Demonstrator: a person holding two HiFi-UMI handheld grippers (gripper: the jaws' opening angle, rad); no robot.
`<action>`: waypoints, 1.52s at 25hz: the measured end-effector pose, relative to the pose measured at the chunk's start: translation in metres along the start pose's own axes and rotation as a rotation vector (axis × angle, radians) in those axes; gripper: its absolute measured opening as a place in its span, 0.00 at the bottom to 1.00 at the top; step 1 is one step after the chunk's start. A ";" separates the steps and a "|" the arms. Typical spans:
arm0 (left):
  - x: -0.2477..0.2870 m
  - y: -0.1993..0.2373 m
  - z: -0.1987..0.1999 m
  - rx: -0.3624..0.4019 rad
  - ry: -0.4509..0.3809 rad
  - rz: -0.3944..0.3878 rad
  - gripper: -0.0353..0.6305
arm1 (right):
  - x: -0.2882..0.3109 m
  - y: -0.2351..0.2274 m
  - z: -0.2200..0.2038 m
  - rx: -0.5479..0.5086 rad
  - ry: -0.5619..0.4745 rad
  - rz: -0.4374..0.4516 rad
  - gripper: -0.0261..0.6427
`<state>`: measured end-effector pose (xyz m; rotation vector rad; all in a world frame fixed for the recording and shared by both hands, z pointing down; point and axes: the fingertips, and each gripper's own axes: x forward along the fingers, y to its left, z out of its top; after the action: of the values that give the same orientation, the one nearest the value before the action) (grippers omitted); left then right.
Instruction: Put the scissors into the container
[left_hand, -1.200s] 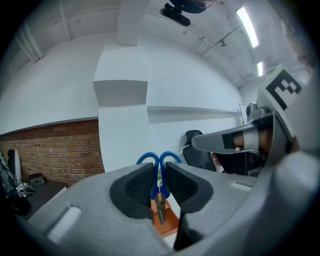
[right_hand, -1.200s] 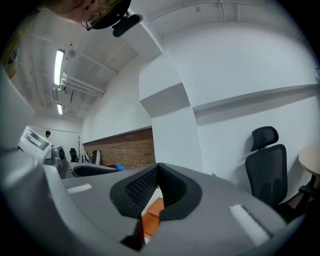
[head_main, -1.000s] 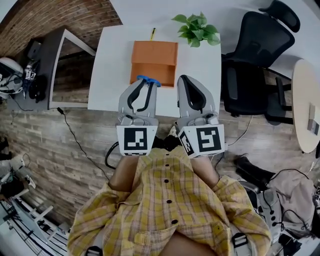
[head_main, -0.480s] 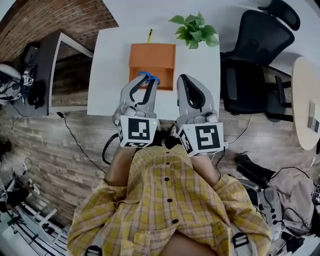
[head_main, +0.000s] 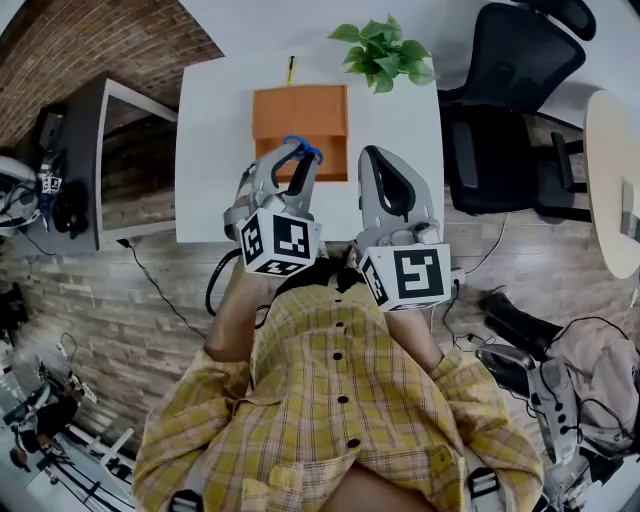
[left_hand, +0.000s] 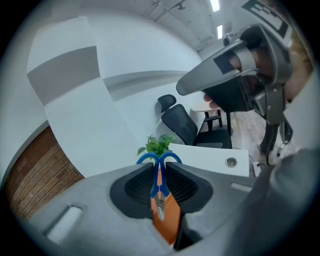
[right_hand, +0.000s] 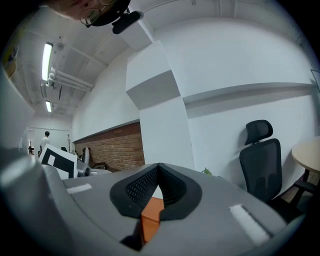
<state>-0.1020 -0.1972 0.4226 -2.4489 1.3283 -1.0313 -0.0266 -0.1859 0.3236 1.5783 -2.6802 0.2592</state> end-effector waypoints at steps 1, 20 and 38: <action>0.004 -0.001 -0.003 0.008 0.006 -0.014 0.17 | 0.002 -0.002 -0.001 0.000 0.002 -0.007 0.05; 0.065 -0.028 -0.055 0.301 0.156 -0.227 0.17 | 0.029 -0.014 -0.023 -0.006 0.046 -0.061 0.05; 0.106 -0.055 -0.106 0.459 0.251 -0.355 0.17 | 0.041 -0.007 -0.030 -0.038 0.075 -0.063 0.05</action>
<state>-0.0946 -0.2307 0.5785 -2.2868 0.6100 -1.5667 -0.0423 -0.2204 0.3587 1.6061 -2.5594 0.2590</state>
